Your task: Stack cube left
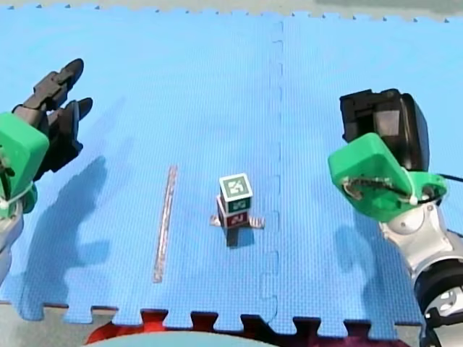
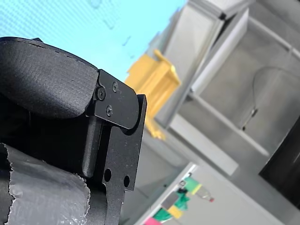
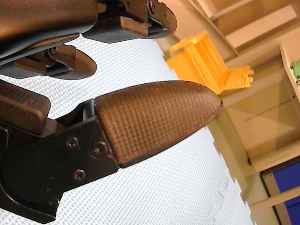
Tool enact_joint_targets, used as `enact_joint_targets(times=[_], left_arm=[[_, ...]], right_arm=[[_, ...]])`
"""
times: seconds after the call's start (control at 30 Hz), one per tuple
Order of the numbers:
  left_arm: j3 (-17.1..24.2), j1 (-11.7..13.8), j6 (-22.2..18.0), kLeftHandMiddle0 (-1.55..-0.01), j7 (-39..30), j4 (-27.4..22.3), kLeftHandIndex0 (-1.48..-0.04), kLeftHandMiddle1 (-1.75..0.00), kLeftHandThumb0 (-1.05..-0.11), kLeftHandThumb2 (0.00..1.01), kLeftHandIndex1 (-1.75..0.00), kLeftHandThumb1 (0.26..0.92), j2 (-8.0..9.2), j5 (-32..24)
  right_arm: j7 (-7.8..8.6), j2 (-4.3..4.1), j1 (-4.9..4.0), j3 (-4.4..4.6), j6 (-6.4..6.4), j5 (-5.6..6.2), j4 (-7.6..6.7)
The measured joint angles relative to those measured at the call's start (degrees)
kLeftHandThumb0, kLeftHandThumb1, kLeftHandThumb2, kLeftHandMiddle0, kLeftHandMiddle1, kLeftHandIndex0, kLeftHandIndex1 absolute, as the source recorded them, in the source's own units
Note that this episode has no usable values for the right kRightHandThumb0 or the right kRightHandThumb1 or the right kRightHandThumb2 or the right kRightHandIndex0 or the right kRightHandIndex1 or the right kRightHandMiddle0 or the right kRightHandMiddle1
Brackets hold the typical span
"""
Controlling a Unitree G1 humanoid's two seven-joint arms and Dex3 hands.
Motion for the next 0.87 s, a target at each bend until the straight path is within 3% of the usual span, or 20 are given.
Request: enact_joint_targets(times=[0.3, 0.57, 0.87], left_arm=[[0.7, 0.5, -1.5, -0.37, -2.1, -0.2, -0.17, -0.01, -1.048, 0.87, 0.00, 0.921, -0.04, -0.2], [1.6, 1.4, -2.3, -0.37, -4.9, -0.4, -0.17, -0.01, -1.048, 0.88, 0.00, 0.921, -0.26, -1.5], [2.8, 1.6, -2.1, -0.37, -7.3, -0.4, -0.17, -0.01, -1.048, 0.88, 0.00, 0.921, -0.32, -2.8]], right_arm=[[-0.33, -0.09, 0.67, 0.02, -0.56, 0.18, 0.08], [-0.88, -0.79, 1.78, -0.15, -1.50, 0.29, 0.11], [-1.97, -0.81, 2.42, -0.07, -2.06, 0.15, 0.23]])
